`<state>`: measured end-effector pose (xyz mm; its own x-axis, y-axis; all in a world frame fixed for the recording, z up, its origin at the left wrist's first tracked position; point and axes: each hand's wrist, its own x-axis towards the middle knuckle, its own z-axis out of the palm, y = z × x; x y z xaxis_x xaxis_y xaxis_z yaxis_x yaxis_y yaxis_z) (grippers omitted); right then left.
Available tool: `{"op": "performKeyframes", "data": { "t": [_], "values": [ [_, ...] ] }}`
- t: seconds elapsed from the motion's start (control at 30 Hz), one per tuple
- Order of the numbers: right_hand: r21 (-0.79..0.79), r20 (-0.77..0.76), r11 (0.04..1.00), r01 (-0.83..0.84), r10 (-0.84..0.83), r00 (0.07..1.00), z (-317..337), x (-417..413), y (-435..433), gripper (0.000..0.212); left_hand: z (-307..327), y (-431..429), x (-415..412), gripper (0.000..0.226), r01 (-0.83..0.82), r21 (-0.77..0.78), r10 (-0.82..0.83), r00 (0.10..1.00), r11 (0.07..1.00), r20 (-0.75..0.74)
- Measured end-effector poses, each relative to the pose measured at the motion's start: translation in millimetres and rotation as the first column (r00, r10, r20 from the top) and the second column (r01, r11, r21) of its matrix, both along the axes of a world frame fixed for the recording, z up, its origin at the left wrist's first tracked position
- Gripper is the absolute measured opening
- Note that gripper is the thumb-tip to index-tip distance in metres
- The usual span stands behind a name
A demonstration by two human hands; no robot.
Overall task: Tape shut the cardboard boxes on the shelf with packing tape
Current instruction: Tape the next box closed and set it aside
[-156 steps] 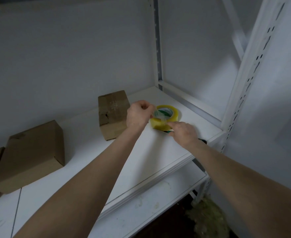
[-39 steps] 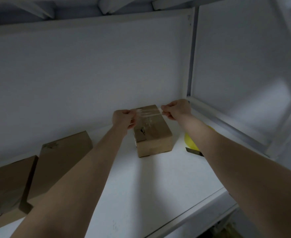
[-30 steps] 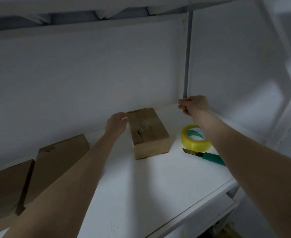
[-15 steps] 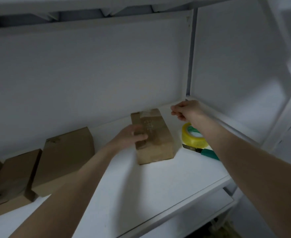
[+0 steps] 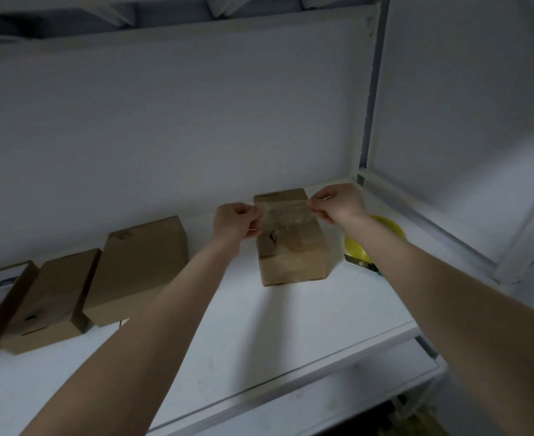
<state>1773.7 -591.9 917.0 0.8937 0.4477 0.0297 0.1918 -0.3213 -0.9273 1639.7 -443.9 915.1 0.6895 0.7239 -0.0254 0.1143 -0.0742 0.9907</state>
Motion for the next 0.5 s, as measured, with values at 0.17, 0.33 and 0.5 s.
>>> {"op": "performKeyframes", "data": {
  "t": [0.17, 0.33, 0.5],
  "values": [
    [0.025, -0.119, 0.999, 0.032, -0.028, 0.992, -1, -4, 4, 0.048, 0, -3, 1, 0.018, -0.036, 0.061, 0.036, 0.999, 0.997, -0.004],
    [-0.188, -0.089, 0.982, 0.002, -0.019, 0.996, -1, 6, -2, 0.027, 4, 15, -9, 0.020, -0.083, -0.002, 0.083, 0.996, 0.997, 0.034],
    [-0.061, -0.161, 0.998, 0.023, -0.032, 0.986, -4, 8, -6, 0.032, 4, 28, -16, 0.019, -0.036, -0.084, 0.038, 0.999, 0.996, 0.022]
  ]
}}
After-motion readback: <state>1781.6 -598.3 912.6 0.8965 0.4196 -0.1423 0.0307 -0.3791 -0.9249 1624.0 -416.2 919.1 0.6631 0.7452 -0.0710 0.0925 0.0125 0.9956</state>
